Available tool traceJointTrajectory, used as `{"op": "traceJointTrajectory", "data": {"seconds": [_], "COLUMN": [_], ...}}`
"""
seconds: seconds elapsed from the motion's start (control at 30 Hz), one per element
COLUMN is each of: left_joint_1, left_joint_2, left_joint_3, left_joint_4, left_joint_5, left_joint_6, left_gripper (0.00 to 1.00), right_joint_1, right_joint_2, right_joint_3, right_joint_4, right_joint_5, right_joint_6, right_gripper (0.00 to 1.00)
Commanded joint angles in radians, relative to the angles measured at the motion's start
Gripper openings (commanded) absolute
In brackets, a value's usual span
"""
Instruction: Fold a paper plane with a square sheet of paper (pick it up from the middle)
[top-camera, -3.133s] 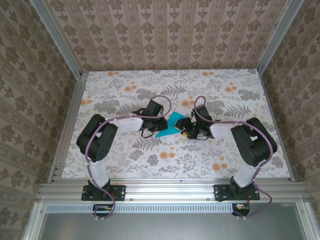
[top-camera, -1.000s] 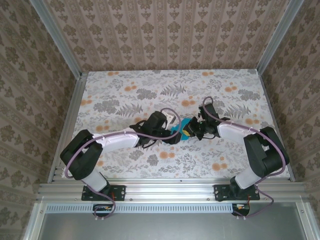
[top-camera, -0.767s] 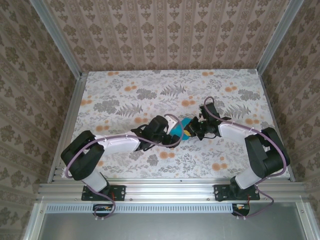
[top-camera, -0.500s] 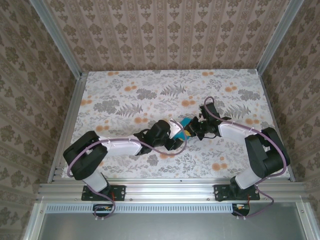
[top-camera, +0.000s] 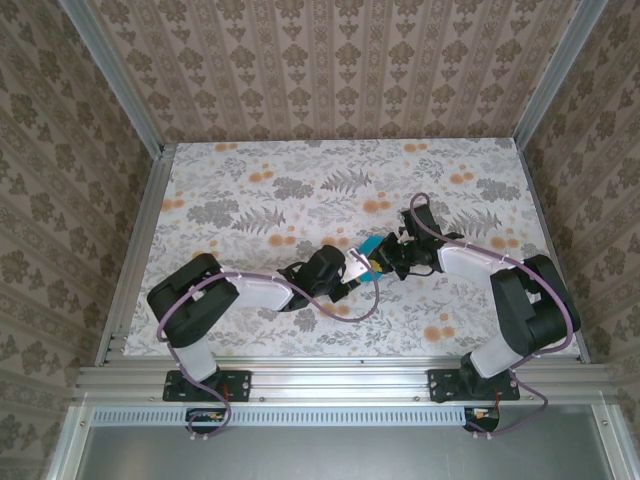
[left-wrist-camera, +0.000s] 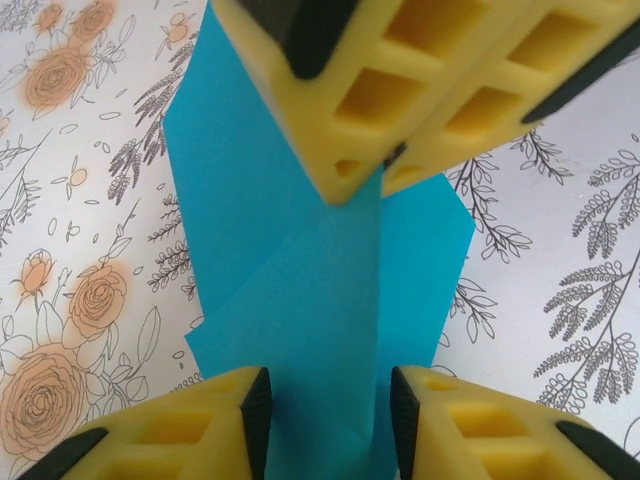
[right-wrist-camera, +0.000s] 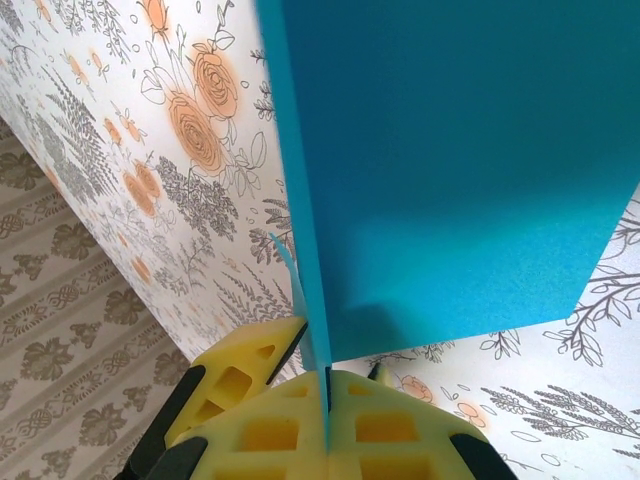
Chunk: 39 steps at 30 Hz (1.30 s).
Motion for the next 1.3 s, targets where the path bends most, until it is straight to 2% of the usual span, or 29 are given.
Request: {"op": "traceJointTrajectory", "data": {"seconds": [0.0, 0.2, 0.33, 0.4, 0.57, 0.87, 1.07, 1.27], "left_joint_1": [-0.002, 0.003, 0.012, 0.023, 0.053, 0.127, 0.168, 0.179], "left_joint_2": [0.022, 0.044, 0.055, 0.057, 0.054, 0.06, 0.072, 0.097], "left_joint_3": [0.015, 0.031, 0.04, 0.042, 0.045, 0.086, 0.103, 0.113], "left_joint_4": [0.025, -0.005, -0.017, -0.021, -0.03, -0.089, -0.095, -0.099], "left_joint_5": [-0.003, 0.044, 0.079, 0.111, 0.196, 0.385, 0.459, 0.491], "left_joint_6": [0.021, -0.025, -0.061, -0.09, -0.179, -0.362, -0.459, -0.483], "left_gripper": [0.32, 0.21, 0.17, 0.15, 0.14, 0.13, 0.12, 0.12], "right_joint_1": [-0.007, -0.007, -0.016, -0.026, -0.057, -0.074, -0.075, -0.066], "right_joint_2": [-0.013, -0.008, -0.013, -0.024, -0.083, -0.159, -0.145, -0.077], "right_joint_3": [0.027, 0.029, 0.033, 0.03, 0.005, -0.113, -0.15, -0.132], "right_joint_4": [-0.044, -0.048, -0.063, -0.067, -0.024, 0.134, 0.205, 0.221], "right_joint_5": [-0.027, -0.017, -0.009, -0.001, 0.017, 0.067, 0.04, 0.003], "right_joint_6": [0.03, 0.015, -0.015, -0.048, -0.169, -0.394, -0.451, -0.473], "right_gripper": [0.05, 0.16, 0.31, 0.39, 0.5, 0.52, 0.51, 0.48]}}
